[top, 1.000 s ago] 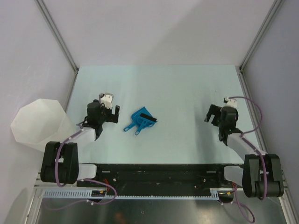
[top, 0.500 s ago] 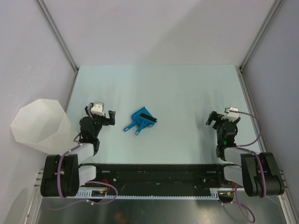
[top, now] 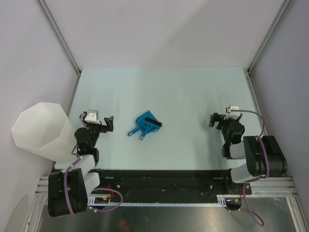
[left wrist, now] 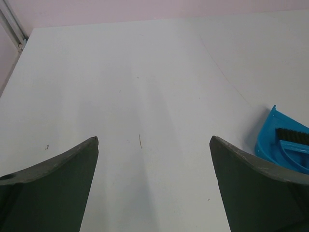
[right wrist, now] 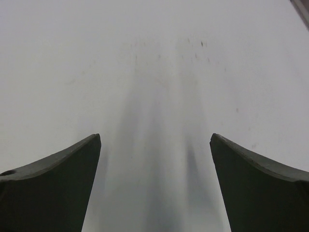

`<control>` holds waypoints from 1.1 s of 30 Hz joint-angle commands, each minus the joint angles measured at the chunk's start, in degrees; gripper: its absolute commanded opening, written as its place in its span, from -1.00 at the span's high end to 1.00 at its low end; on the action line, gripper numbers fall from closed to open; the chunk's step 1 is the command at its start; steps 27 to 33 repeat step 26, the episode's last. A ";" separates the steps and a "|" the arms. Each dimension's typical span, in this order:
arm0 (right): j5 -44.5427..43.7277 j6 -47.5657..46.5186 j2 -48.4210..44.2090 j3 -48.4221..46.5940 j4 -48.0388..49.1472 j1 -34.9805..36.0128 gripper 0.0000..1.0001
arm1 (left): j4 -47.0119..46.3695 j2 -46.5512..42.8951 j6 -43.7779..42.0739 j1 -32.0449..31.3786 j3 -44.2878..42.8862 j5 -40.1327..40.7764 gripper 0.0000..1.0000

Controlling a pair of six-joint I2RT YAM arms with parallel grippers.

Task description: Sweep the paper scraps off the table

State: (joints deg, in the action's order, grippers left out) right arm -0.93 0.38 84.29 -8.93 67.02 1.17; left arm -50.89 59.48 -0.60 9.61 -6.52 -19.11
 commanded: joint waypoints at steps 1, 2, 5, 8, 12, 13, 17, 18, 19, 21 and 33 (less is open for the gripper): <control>4.44 -1.00 0.60 -4.78 -1.47 -0.73 -1.00 | -2.90 -0.86 2.45 1.82 0.29 -2.51 -1.00; 4.36 -1.08 0.18 -5.22 -2.42 -0.73 -1.00 | -3.59 0.10 2.19 1.82 0.11 -0.94 -1.00; 4.01 -1.17 0.17 -5.49 -3.84 -0.73 -0.99 | -8.87 6.51 4.02 1.91 -2.34 -2.22 -0.99; 1.39 -0.73 0.00 -5.49 -4.01 -0.56 -1.00 | -23.63 14.50 4.99 0.86 -0.96 -4.61 -0.99; -1.17 0.85 0.61 -7.42 -6.73 -0.73 -1.00 | -22.84 13.20 2.71 -0.99 1.07 -3.06 -0.99; -1.27 0.93 0.52 -7.42 -6.73 -0.73 -1.00 | -22.85 13.55 1.67 -1.78 1.08 -1.38 -1.00; -1.53 0.85 0.52 -7.42 -6.91 -0.73 -0.99 | -26.67 17.00 -4.14 -10.73 2.57 9.62 -1.00; -1.44 0.85 0.52 -7.42 -6.82 -0.73 -0.99 | -24.28 15.94 -4.14 -10.84 1.79 10.14 -0.99; -1.44 0.93 0.52 -7.33 -6.91 -0.73 -0.99 | -24.34 16.19 -3.97 -10.75 1.60 10.50 -0.99; -1.44 0.94 0.61 -7.33 -6.82 -0.64 -1.00 | -24.87 16.98 -3.44 -10.75 1.16 11.11 -0.99; -1.35 0.94 0.61 -7.51 -6.99 -0.64 -1.00 | -24.87 16.98 -3.53 -10.75 1.16 11.11 -0.99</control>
